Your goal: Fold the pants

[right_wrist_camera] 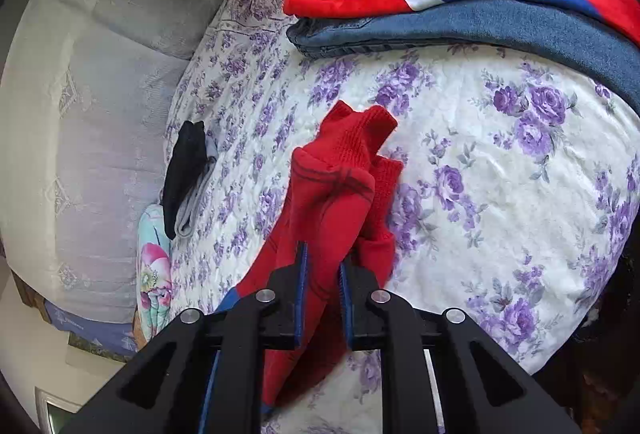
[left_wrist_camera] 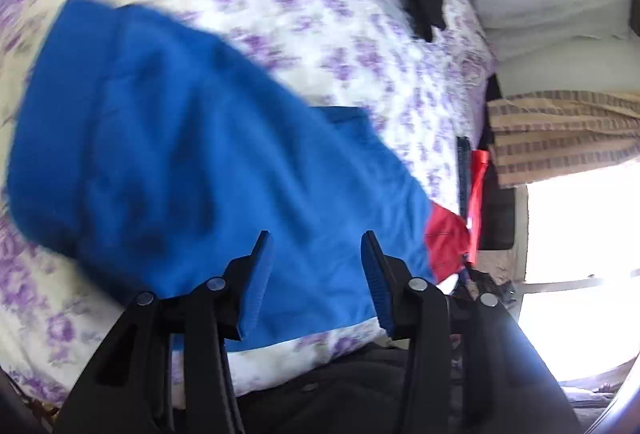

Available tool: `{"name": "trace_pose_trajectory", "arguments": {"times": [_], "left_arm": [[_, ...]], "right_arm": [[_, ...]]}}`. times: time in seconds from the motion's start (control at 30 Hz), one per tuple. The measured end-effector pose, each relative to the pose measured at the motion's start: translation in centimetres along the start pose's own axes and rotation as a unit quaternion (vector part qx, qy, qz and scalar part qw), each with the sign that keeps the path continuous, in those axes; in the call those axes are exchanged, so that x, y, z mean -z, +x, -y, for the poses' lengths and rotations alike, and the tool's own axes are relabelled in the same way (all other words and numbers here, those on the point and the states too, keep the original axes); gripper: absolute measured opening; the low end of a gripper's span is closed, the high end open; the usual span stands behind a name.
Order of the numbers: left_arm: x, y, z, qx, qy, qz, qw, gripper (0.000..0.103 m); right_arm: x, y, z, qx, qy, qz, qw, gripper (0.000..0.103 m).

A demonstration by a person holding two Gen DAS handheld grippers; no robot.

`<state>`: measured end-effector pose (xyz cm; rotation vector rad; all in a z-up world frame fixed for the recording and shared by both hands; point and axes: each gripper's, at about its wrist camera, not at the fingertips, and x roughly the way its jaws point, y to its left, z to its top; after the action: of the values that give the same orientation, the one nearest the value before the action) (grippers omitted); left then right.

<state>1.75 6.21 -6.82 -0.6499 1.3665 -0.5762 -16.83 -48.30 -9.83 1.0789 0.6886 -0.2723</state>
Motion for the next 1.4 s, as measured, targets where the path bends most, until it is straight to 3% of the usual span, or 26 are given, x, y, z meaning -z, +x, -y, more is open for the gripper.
{"name": "trace_pose_trajectory", "arguments": {"times": [0.23,0.4,0.47,0.57,0.67,0.73,0.8,0.93,1.03,1.13,1.4], "left_arm": [[-3.2,6.8,7.2,0.013,0.082,-0.031,0.9961,0.048],[-5.3,11.3,6.8,-0.029,0.071,-0.042,0.9962,0.048],[-5.9,11.6,6.1,-0.043,0.055,-0.034,0.997,0.048],[-5.8,9.7,6.6,-0.032,0.068,-0.019,0.997,0.049],[-5.2,8.1,6.5,-0.05,0.086,-0.008,0.995,0.054],[-4.6,7.5,5.7,-0.065,0.082,-0.005,0.9944,0.054],[-3.6,6.7,4.5,-0.07,0.071,-0.004,0.995,0.054],[-0.9,4.7,1.4,-0.092,0.037,0.01,0.995,0.055],[0.9,2.9,-1.3,-0.09,-0.01,0.025,0.9956,0.054],[2.3,1.1,-2.8,-0.088,-0.036,0.049,0.9943,0.055],[3.3,-1.1,-4.1,-0.091,-0.073,0.097,0.9884,0.055]], "right_arm": [[-0.4,1.9,1.5,0.054,-0.015,-0.041,0.998,0.014],[-0.7,1.3,1.7,0.05,-0.024,-0.057,0.997,0.02],[-0.9,-0.1,1.7,0.061,-0.031,-0.049,0.996,0.025],[-1.1,-3.7,-0.4,0.075,-0.089,0.011,0.993,0.025],[-1.3,-4.4,-4.8,0.039,-0.182,0.016,0.982,0.028],[-0.7,-2.0,-8.6,0.005,-0.249,-0.034,0.968,0.033],[1.1,1.5,-12.9,-0.038,-0.323,-0.084,0.942,0.033],[6.6,8.7,-20.6,-0.117,-0.434,-0.18,0.875,0.033],[10.8,12.9,-24.4,-0.143,-0.488,-0.228,0.83,0.032],[13.5,16.3,-26.2,-0.15,-0.509,-0.266,0.804,0.031],[16.0,21.1,-27.7,-0.131,-0.556,-0.313,0.759,0.031]]}}
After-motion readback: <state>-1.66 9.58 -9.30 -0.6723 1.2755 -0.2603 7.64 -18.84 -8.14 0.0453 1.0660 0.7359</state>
